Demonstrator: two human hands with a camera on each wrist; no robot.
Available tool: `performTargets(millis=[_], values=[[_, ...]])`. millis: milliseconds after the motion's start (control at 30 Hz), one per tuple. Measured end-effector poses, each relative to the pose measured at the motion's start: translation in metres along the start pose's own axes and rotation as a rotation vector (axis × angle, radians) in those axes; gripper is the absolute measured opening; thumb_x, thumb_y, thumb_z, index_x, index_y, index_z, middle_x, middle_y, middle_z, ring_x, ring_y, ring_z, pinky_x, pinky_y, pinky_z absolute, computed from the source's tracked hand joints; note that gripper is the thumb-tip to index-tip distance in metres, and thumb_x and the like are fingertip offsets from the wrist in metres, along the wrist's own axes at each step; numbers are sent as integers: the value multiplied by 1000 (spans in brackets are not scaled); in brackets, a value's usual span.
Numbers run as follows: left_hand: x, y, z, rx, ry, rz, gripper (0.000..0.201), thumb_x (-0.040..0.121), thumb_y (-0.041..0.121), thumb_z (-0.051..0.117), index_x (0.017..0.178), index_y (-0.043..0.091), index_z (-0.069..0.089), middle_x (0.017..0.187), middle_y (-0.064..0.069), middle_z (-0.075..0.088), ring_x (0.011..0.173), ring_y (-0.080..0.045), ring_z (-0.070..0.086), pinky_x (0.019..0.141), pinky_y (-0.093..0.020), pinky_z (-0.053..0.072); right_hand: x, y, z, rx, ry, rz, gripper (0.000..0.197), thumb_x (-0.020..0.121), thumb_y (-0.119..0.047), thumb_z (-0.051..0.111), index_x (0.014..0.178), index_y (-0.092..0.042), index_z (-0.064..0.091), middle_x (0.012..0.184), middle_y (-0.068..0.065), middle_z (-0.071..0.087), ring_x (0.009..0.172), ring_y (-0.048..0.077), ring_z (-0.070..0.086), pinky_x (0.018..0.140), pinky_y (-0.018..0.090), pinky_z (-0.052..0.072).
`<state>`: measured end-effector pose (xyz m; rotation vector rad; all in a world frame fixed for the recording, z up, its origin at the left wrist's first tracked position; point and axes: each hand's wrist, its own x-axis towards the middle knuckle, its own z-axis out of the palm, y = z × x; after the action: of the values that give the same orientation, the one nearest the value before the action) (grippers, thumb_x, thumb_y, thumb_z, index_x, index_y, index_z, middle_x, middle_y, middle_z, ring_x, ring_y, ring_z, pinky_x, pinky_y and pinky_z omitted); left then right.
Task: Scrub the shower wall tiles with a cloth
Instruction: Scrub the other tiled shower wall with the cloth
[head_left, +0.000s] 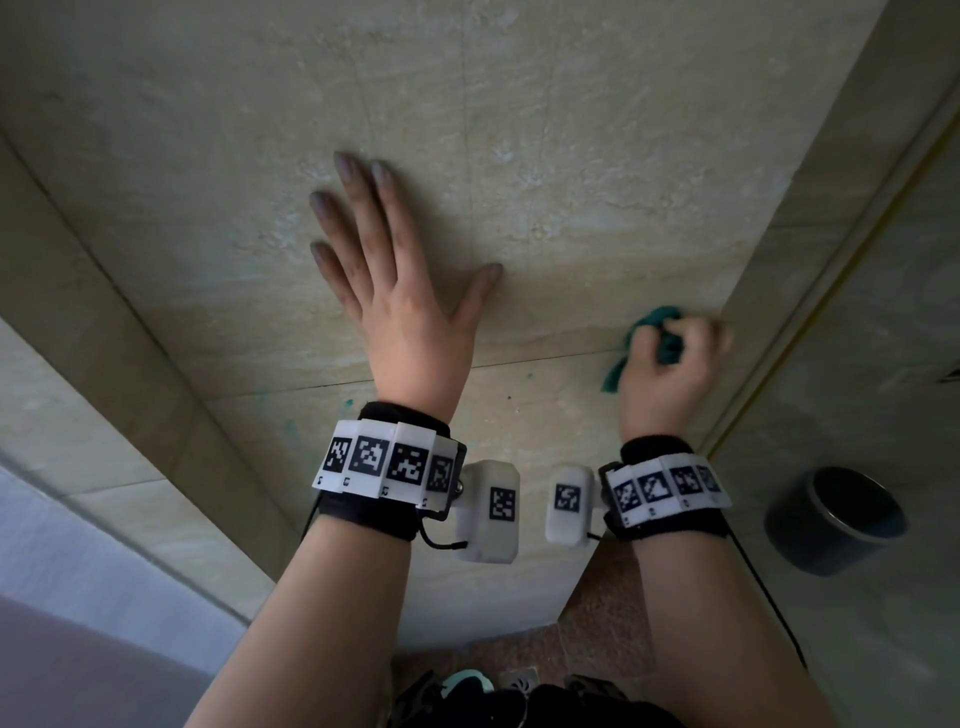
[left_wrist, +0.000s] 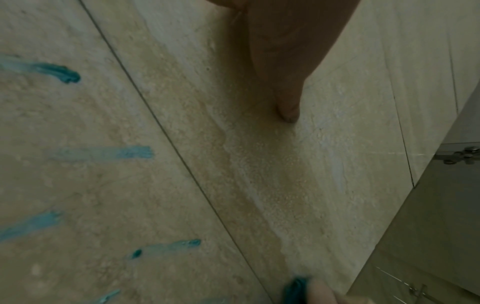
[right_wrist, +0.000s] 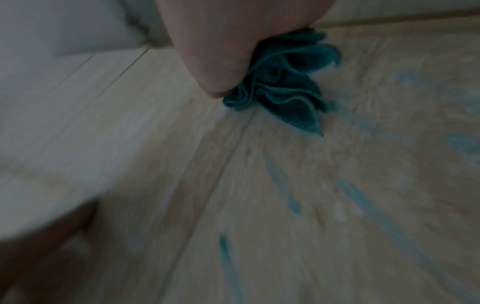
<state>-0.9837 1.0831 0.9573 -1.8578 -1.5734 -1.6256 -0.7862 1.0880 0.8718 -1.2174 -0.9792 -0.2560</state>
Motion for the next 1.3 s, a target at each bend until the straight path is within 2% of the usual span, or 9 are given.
performTargets(millis=[167, 300, 467, 567, 667, 800, 967, 1133, 1300], values=[[0, 1, -1, -2, -5, -7, 99, 85, 53, 64, 149, -4, 15, 156, -28, 10, 142, -42, -4, 116, -41, -12, 16, 21, -9, -2, 99, 340, 34, 82, -35, 47, 95, -4, 52, 110, 22, 51, 93, 28, 56, 84, 45, 51], [0, 2, -2, -6, -16, -8, 99, 85, 53, 64, 149, -3, 15, 156, -27, 10, 142, -43, -3, 115, -40, -13, -3, 4, 1, -19, 36, 250, 23, 85, -26, 51, 91, -4, 52, 100, 21, 52, 86, 28, 55, 78, 46, 51], [-2, 0, -9, -23, -30, 38, 91, 86, 43, 67, 150, 0, 18, 156, -25, 13, 143, -41, 0, 117, -38, -10, -27, -38, 10, 120, -256, -1, 11, 79, -11, 59, 76, 0, 55, 76, 10, 55, 67, 14, 49, 60, 23, 43], [-7, -9, -19, -84, 57, 129, 65, 87, 23, 69, 140, -3, 42, 147, -24, 36, 138, -36, 23, 117, -39, 16, -28, -62, 13, 211, -314, -132, 10, 75, -8, 58, 70, 1, 56, 72, 13, 55, 66, 17, 49, 60, 21, 40], [-13, -17, -31, -202, 129, 169, 34, 89, 13, 65, 119, -4, 60, 116, -19, 59, 108, -25, 52, 94, -33, 43, -27, -86, 19, 343, -356, -124, 7, 77, -5, 59, 78, 2, 59, 79, 13, 57, 73, 17, 53, 66, 22, 44], [-17, -25, -56, -469, -84, -6, 14, 93, 12, 60, 102, 4, 66, 91, -4, 64, 80, -8, 60, 74, -14, 47, -32, -116, 30, 530, -514, -51, 17, 83, -7, 64, 97, -15, 60, 97, 8, 63, 91, 20, 63, 80, 33, 52], [-21, -41, -85, -647, -234, -218, 8, 92, 29, 58, 97, 33, 64, 95, 9, 66, 90, -4, 64, 80, -22, 52, -48, -152, 40, 724, -659, 46, 24, 83, -9, 68, 96, -24, 54, 104, -3, 61, 100, 10, 62, 87, 25, 49], [-27, -55, -107, -824, -253, -345, 21, 91, 27, 62, 112, 26, 65, 115, -1, 63, 111, -10, 60, 84, -17, 48, -62, -170, 43, 817, -804, 87, 25, 81, -16, 62, 106, -17, 61, 115, 13, 58, 109, 20, 59, 90, 26, 47], [-35, -64, -113, -730, -176, -403, 30, 87, 16, 69, 117, 14, 64, 119, -10, 58, 113, -14, 57, 84, -13, 47, -68, -177, 44, 897, -978, 74, 39, 78, -13, 48, 114, -17, 63, 119, -12, 59, 117, 13, 55, 94, 30, 48]])
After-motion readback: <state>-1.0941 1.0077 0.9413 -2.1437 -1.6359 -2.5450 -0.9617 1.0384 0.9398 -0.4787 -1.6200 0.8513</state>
